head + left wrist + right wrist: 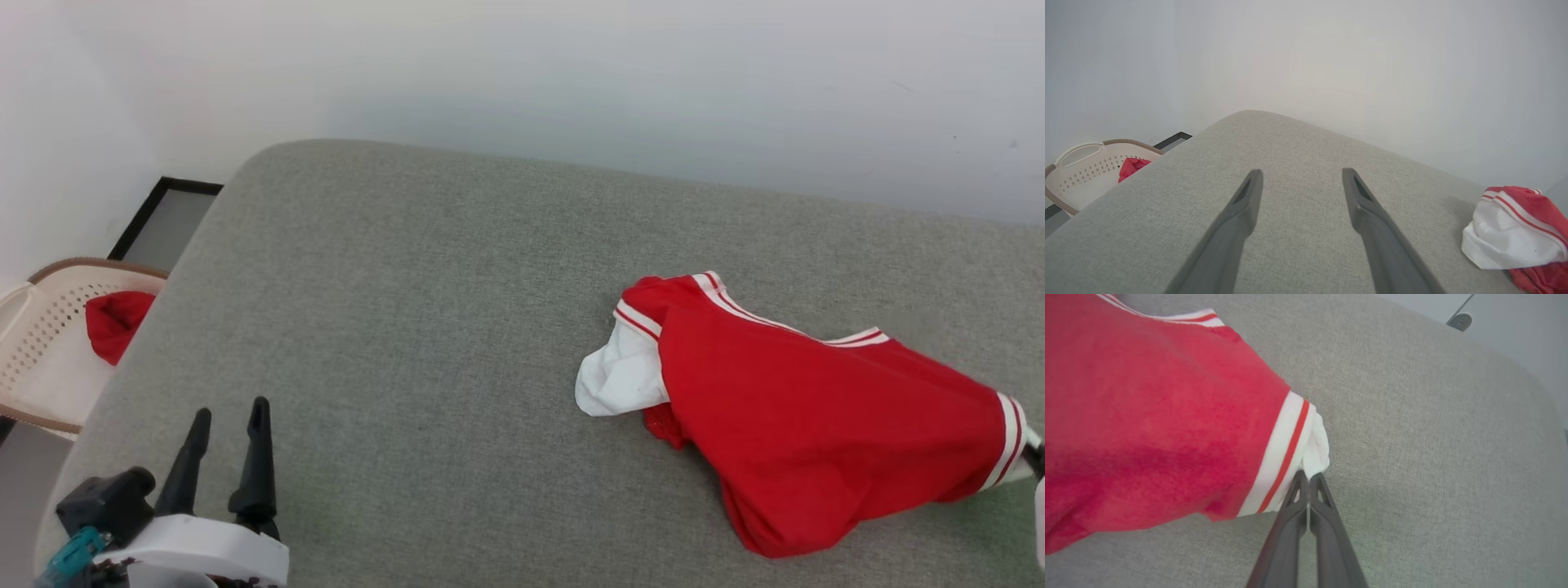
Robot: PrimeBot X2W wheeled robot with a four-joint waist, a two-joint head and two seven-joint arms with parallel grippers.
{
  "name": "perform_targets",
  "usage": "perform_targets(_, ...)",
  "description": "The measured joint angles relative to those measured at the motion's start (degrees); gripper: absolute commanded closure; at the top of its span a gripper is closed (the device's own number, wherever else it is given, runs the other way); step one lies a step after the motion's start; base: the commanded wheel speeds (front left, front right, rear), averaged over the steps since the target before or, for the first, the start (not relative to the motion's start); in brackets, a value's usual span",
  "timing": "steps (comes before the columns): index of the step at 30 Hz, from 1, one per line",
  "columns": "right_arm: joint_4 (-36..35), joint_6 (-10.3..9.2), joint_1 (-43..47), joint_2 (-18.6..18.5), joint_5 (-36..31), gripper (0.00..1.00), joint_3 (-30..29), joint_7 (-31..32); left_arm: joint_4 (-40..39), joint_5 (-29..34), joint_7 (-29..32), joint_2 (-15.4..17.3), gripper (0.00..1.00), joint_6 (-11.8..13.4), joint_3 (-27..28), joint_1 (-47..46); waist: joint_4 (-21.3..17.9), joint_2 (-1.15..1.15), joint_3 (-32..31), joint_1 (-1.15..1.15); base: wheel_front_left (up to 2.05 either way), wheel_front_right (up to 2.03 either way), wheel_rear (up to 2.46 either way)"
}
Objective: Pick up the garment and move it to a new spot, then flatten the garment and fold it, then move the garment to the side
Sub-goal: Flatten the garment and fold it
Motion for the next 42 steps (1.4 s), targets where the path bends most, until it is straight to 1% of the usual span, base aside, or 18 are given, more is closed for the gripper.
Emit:
perform_targets(3, 3.0, 0.0, -0.1, 1.1, 0.1, 1.0, 0.2, -1.7, 0.0, 0.0, 0.4, 0.2, 0.0, 0.0, -0.3, -0.3, -0.1, 0.0, 0.0, 0.0, 0.0, 0.0, 0.0)
perform_targets(4, 4.1, 0.0, -0.1, 1.5, 0.1, 0.98, 0.4, -2.2, 0.1, 0.1, 0.4, 0.3, 0.0, 0.0, -0.4, -0.3, -0.1, 0.0, 0.0, 0.0, 0.0, 0.0, 0.0)
perform_targets(5, 5.0, 0.0, -0.2, 1.9, 0.2, 0.91, 0.6, -2.6, 0.1, 0.1, 0.5, 0.3, 0.0, 0.0, -0.5, -0.5, -0.1, 0.0, -0.1, 0.0, 0.0, 0.0, 0.0)
perform_targets(6, 5.8, 0.0, -0.4, 2.4, 0.3, 0.67, 0.8, -3.2, 0.1, 0.1, 0.6, 0.4, 0.0, -0.1, -0.6, -0.5, -0.2, 0.0, -0.2, 0.0, 0.0, 0.0, 0.0)
perform_targets(8, 7.1, 0.0, -1.2, 2.6, 0.3, 0.0, 1.3, -4.1, 0.2, 0.1, 0.9, 0.5, 0.0, -0.1, -0.7, -0.5, -0.3, 0.0, -0.5, 0.0, 0.0, 0.0, 0.0)
perform_targets(13, 8.2, 0.0, -2.6, 2.9, 1.0, 0.0, 1.6, -5.2, -0.3, 0.1, 1.6, 1.3, 0.0, -0.1, -0.9, -0.4, -0.9, 0.0, -1.5, 0.0, 0.0, 0.0, 0.0)
perform_targets(16, 7.6, -0.01, -2.8, 2.6, 1.5, 0.0, 1.8, -5.7, -1.2, -0.3, 2.8, 1.8, 0.0, -0.7, -1.5, 0.0, -1.7, 0.0, -2.1, 0.0, 0.0, 0.0, 0.0)
perform_targets(20, 4.7, 0.0, -3.2, 2.9, 1.8, 0.0, 1.5, -7.3, -3.4, -0.8, 5.6, 3.1, 0.0, -1.2, -2.1, 0.0, -3.0, 0.0, -2.8, 0.0, 0.0, 0.0, 0.0)
perform_targets(25, -0.5, 0.0, -3.0, 5.4, 0.4, 0.0, -0.6, -11.5, -6.8, -2.2, 10.6, 4.6, 0.0, -2.1, -3.2, -0.9, -5.4, 0.0, -3.5, 0.0, 0.0, 0.0, 0.0)
perform_targets(29, -4.3, -0.01, -1.3, 8.0, -1.2, 0.0, -2.4, -16.0, -9.3, -3.8, 16.1, 5.5, 0.0, -2.1, -4.0, -2.3, -7.5, 0.0, -4.0, 0.0, 0.0, 0.0, 0.0)
perform_targets(33, -8.1, 0.0, 0.3, 10.9, -3.6, 0.0, -5.0, -20.0, -11.0, -6.4, 23.3, 6.6, 0.0, -1.9, -5.1, -4.9, -9.6, 0.0, -4.1, 0.0, 0.0, 0.0, 0.0)
perform_targets(37, -12.1, 0.0, 1.4, 14.1, -6.4, 0.0, -7.8, -23.4, -11.7, -9.1, 32.4, 7.7, 0.0, -1.0, -6.9, -9.2, -11.6, 0.0, -3.6, 0.0, 0.0, 0.0, 0.0)
perform_targets(42, -15.2, 0.0, 1.4, 17.3, -8.8, 0.0, -9.2, -27.8, -10.5, -12.5, 42.6, 8.6, 0.0, 0.1, -8.4, -15.7, -14.0, 0.0, -2.0, 0.0, 0.0, 0.0, 0.0)
